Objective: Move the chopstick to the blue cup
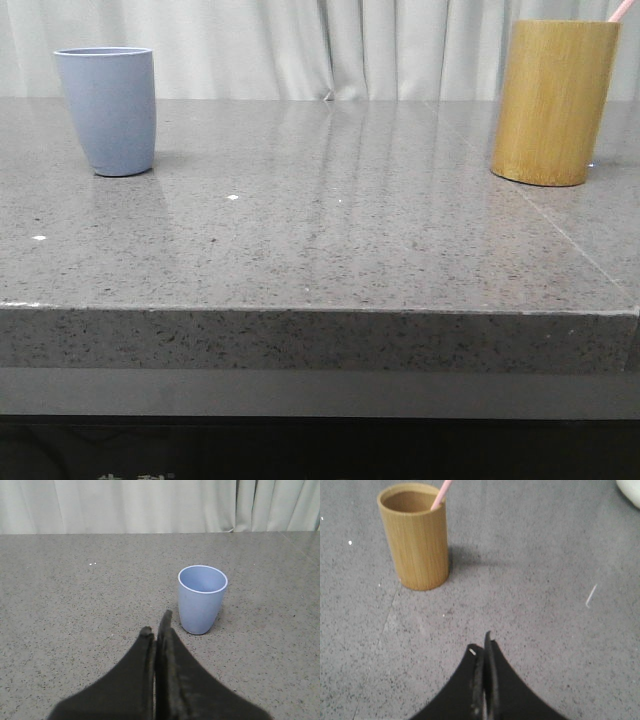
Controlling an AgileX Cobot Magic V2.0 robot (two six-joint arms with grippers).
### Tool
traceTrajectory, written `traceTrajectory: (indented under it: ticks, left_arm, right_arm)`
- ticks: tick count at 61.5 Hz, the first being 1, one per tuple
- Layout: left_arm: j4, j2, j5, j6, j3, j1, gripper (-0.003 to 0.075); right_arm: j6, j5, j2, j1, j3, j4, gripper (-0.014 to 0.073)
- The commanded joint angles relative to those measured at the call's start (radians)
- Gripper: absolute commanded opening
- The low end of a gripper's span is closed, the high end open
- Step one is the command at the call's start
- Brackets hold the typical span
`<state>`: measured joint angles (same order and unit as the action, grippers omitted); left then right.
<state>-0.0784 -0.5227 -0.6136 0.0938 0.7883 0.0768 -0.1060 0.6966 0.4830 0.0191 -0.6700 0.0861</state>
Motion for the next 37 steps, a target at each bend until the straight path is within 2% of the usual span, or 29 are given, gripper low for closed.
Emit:
traceTrajectory:
  ticks: [1,5,8,9,14,20,25,37]
  left_arm:
    - [-0.01,-0.012,0.075,-0.006,0.034,0.0,-0.0018]
    - [-0.01,-0.012,0.075,-0.006,0.034,0.0,-0.0006]
    - [-0.01,-0.012,0.075,-0.006,0.034,0.0,0.0031]
    - [-0.01,-0.012,0.075,-0.006,0.034,0.0,0.0056]
    - [-0.01,-0.012,0.078,-0.006,0.034,0.0,0.0211]
    - [-0.01,-0.012,0.082,-0.006,0.034,0.0,0.0391]
    - [-0.01,-0.012,0.082,-0.006,0.034,0.0,0.0479]
    - [-0.01,-0.016,0.082,0.007,0.039,0.0,0.0484]
  right_arm:
    - [-0.002,-0.036,0.013,-0.007,-0.029,0.009,-0.0046]
    - [-0.002,-0.02,0.013,-0.007,-0.029,0.009,0.002]
    - [-0.002,-0.004,0.013,-0.007,-0.029,0.009,0.0108]
    - [-0.002,0.003,0.013,-0.007,-0.029,0.009,0.0173]
    - [-0.002,0.012,0.013,-0.007,-0.029,0.009,0.039]
    - [-0.002,0.012,0.013,-0.007,-0.029,0.009,0.0559]
    - [-0.002,0.012,0.013,-0.007,-0.029,0.009,0.0609]
    - [-0.002,0.012,0.013,-0.007,-0.029,0.009,0.0601]
